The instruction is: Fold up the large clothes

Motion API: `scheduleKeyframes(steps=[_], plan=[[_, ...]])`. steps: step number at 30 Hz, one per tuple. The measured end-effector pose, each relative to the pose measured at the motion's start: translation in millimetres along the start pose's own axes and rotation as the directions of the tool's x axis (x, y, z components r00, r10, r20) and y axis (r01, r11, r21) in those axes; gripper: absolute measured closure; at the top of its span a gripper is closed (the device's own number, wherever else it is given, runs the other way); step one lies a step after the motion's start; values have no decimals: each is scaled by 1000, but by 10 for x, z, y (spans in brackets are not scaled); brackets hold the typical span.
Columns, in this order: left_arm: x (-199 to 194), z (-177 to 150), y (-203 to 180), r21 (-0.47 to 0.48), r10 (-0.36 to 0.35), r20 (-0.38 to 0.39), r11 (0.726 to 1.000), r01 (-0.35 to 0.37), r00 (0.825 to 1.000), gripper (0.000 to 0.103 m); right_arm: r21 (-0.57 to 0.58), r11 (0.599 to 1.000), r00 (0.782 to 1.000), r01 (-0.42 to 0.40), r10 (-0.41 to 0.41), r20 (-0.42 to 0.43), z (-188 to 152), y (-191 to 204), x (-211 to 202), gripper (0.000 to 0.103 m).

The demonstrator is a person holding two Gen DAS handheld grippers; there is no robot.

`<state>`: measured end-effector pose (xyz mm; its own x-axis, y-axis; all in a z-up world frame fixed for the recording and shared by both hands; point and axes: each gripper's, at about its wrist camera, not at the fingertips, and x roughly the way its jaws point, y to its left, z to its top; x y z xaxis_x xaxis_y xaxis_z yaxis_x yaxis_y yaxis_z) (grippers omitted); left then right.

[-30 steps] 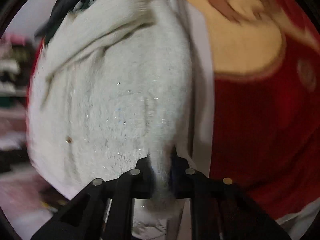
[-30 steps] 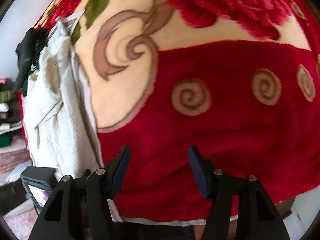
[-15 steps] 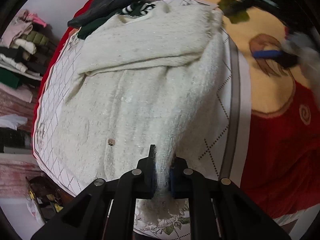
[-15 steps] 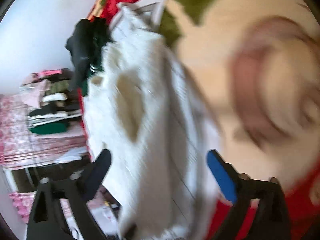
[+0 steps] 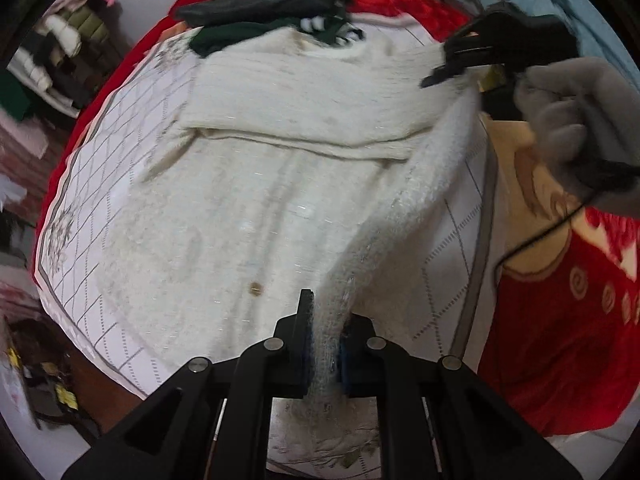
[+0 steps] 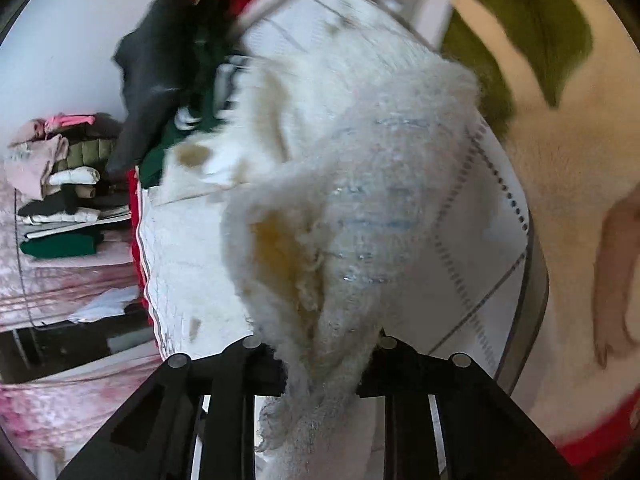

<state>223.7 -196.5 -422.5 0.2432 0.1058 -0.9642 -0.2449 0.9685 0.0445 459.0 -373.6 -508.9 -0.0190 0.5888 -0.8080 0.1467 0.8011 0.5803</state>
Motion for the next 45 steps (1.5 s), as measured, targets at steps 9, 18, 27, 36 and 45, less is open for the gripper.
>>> scheduleKeyframes(steps=[9,18,27,36,45], plan=[[-231,191,1350,-139,-42,36,989,46,998,95,-135,976,985,170,-166,41,-265,1965,216,80],[489,216,2795,-354,-66,-44,934,46,997,90,-192,924,940,332,-341,-14,-238,3155,1712,80],[1242,-23,3645,-490,-154,-120,868,77,981,60,-274,944,961,184,-232,-153,-241,3441,2427,28],[970,-141,3830,-544,-72,-93,839,10,993,20,-228,969,995,99,-92,43,-65,2444,947,27],[1596,153,3507,-436,11,-159,896,-80,987,13,81,988,991,-128,126,38,677,919,1270,27]])
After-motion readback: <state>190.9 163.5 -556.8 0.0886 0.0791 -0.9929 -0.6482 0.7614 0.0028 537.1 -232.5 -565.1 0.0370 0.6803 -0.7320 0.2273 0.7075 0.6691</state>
